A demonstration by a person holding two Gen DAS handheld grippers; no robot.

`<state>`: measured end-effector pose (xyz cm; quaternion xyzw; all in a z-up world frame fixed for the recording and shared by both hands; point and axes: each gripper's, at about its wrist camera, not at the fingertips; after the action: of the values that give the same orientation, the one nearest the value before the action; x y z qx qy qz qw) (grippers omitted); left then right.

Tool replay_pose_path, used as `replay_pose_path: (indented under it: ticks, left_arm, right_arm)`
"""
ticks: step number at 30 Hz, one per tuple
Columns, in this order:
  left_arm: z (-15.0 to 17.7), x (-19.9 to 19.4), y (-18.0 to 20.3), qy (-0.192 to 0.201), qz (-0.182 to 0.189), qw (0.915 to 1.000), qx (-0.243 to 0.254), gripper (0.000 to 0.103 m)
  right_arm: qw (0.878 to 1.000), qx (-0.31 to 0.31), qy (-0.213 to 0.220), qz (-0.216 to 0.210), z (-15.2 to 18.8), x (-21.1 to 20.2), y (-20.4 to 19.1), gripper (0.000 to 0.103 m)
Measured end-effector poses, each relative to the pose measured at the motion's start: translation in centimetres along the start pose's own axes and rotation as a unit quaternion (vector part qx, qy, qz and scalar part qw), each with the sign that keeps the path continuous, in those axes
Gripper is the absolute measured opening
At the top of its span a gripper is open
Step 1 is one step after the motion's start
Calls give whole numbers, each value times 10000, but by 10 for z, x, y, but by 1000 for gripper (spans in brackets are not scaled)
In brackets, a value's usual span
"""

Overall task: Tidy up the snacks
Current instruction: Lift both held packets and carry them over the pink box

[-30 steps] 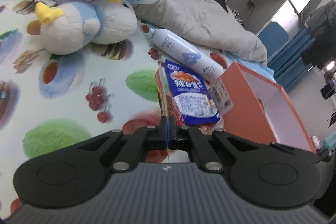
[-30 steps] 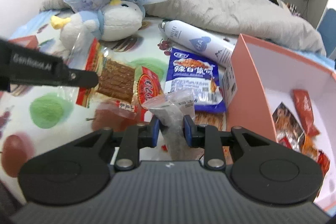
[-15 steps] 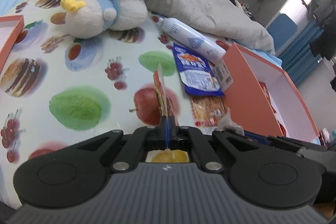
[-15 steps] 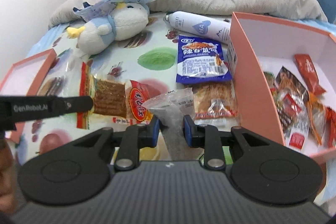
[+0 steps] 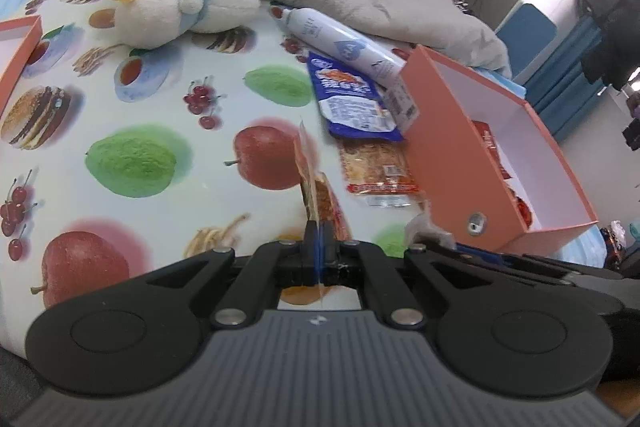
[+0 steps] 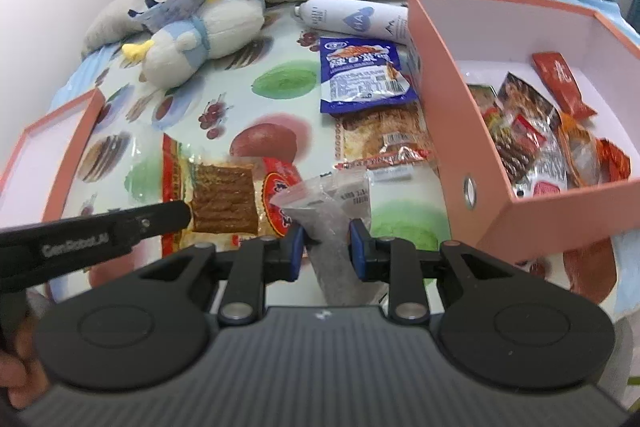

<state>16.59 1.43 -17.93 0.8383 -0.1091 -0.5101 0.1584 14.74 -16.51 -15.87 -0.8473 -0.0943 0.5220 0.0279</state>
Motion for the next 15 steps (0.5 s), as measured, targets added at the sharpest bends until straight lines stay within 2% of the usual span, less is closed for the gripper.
replay_pose_path:
  ticks: [7,15]
  left_arm:
    - [-3,-19,20,178,66,9998,98,0]
    - [-18,-45,43,500,87,9986,167,0]
  right_arm:
    - [9999,-27,128,4,-5,-17,2,28]
    - [9988,54,438,-223,-25,-50,14,28]
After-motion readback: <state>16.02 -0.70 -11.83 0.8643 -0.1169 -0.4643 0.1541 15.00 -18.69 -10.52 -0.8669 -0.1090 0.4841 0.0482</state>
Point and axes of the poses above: each gripper's, at about its wrist camera, not at the fingertips, and x roughly the way its jaws point, y to its right, z to its underside, and after that the axes turned 11 degrees about -y, right-handed
